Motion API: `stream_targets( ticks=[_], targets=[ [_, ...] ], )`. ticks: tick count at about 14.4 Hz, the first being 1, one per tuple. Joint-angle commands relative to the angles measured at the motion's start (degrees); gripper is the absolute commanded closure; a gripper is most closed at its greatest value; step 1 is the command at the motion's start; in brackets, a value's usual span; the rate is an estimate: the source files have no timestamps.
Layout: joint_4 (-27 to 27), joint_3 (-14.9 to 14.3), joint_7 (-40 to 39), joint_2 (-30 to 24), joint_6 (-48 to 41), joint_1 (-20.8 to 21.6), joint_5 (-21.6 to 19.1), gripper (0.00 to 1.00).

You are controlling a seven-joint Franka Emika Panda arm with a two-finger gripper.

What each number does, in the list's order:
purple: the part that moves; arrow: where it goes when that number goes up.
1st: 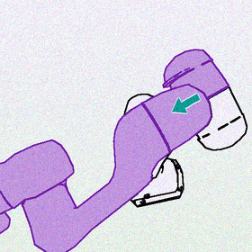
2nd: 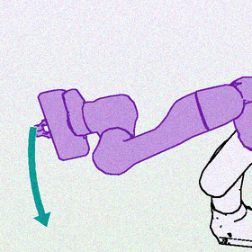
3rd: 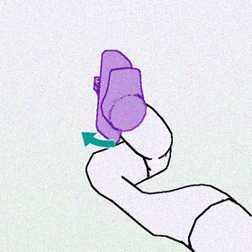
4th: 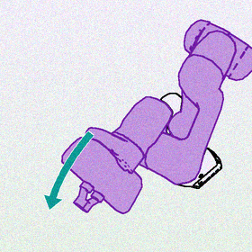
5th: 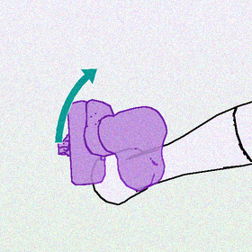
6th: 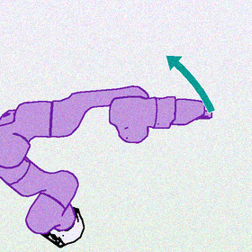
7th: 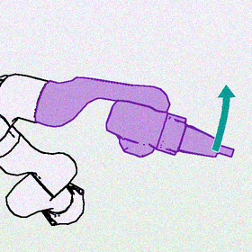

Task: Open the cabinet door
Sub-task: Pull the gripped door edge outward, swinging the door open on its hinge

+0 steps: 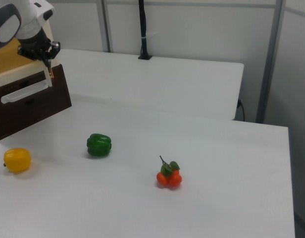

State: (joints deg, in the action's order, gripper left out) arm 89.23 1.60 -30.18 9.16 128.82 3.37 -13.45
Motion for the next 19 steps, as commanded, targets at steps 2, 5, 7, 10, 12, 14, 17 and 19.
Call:
stream_targets(
  ticks=[2, 5, 7, 10, 12, 14, 17, 19],
  targets=[
    [0.42, -0.54, -1.02, 1.12, 6.16, -0.29, -1.41, 0.98],
    [0.51, -0.54, -0.67, 2.26, 10.64, -0.47, -1.32, 0.98],
    [0.51, -0.54, -0.41, 3.23, 14.33, -0.99, -1.32, 0.98],
    [0.51, -0.72, -0.32, 3.32, 16.37, -1.78, -1.41, 0.98],
    [0.59, -1.77, -0.32, 2.53, 15.85, -2.14, -1.5, 0.97],
    [1.73, -3.09, -0.32, 0.43, 13.58, -2.22, -1.5, 0.9],
    [2.09, -5.63, 1.77, -3.87, -3.41, -3.02, -1.5, 0.65],
    [1.83, -7.39, 5.03, -6.34, -12.15, -3.02, -1.5, 0.52]
  ],
)
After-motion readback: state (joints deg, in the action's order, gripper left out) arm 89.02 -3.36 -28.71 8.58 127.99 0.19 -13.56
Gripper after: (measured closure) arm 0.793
